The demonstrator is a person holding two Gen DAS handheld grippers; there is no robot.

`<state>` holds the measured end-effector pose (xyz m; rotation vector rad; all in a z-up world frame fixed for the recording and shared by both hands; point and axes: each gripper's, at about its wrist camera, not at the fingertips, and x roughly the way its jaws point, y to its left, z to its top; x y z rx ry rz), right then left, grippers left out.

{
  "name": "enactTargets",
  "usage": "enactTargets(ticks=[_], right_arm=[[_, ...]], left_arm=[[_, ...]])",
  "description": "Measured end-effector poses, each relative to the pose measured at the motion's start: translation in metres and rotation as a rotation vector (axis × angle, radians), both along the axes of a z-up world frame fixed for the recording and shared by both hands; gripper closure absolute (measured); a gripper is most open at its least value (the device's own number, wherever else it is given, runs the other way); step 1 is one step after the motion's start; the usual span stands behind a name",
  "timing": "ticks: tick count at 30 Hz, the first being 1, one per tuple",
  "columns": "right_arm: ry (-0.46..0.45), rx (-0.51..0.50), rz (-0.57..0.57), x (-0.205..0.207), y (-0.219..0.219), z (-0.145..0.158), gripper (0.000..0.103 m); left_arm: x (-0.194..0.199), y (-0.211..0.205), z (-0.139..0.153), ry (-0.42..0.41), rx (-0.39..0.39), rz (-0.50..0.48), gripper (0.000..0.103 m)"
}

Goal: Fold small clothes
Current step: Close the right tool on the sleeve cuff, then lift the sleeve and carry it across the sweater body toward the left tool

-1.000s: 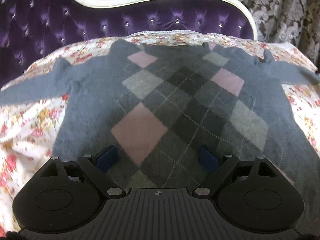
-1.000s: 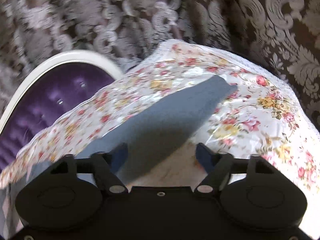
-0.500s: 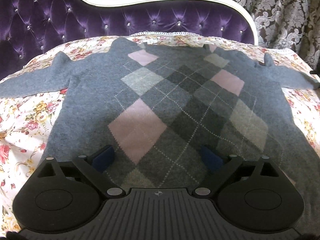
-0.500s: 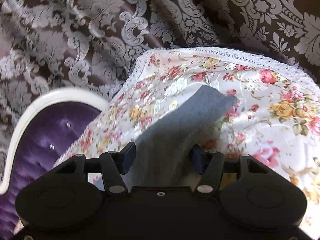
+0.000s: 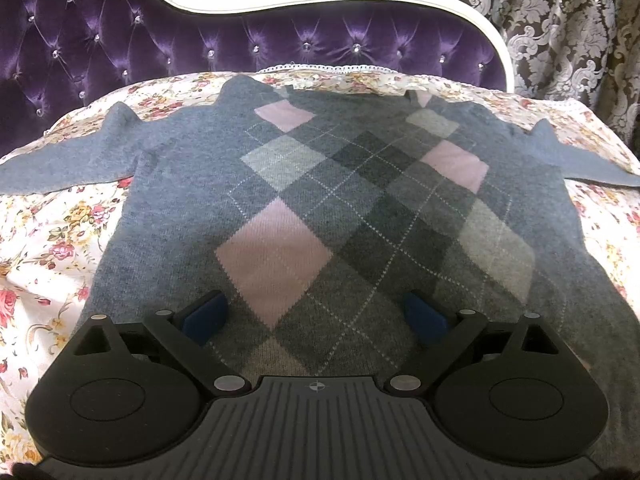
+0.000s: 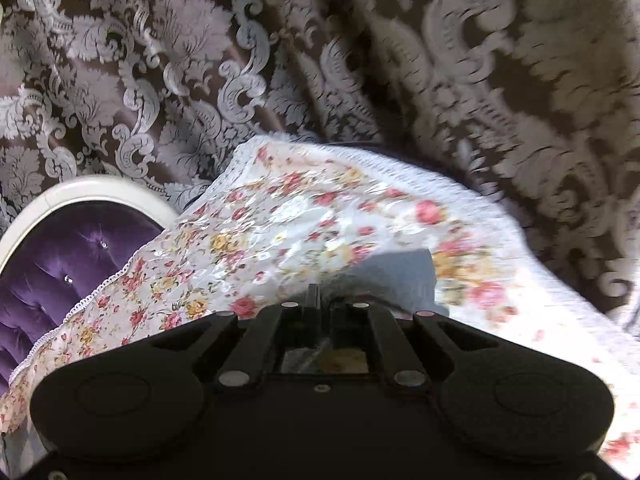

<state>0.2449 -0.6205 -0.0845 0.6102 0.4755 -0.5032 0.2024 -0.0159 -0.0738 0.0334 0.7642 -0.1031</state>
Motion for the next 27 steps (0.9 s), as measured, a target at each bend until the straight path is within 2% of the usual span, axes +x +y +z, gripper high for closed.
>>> enactTargets(ticks=[4, 9, 14, 18, 23, 27], right_arm=[[0.024, -0.057, 0.018, 0.006, 0.013, 0.021, 0.093], [-0.025, -0.176, 0.123, 0.026, 0.068, 0.077, 0.092], [-0.11, -0.286, 0.326, 0.051, 0.166, 0.14, 0.092], [-0.156, -0.315, 0.529, 0.07, 0.265, 0.168, 0.092], [-0.157, -0.322, 0.768, 0.093, 0.387, 0.162, 0.092], [-0.11, -0.304, 0.924, 0.11, 0.474, 0.127, 0.092]], left_arm=[[0.0, 0.0, 0.0, 0.001, -0.003, -0.002, 0.006], [0.002, 0.004, 0.004, 0.013, -0.021, -0.002, 0.008], [-0.006, 0.018, 0.021, 0.011, -0.107, 0.024, 0.012], [-0.018, 0.036, 0.034, 0.001, -0.114, 0.031, 0.012], [-0.029, 0.067, 0.043, 0.004, -0.113, 0.073, 0.012], [-0.038, 0.095, 0.044, 0.008, -0.123, 0.118, 0.012]])
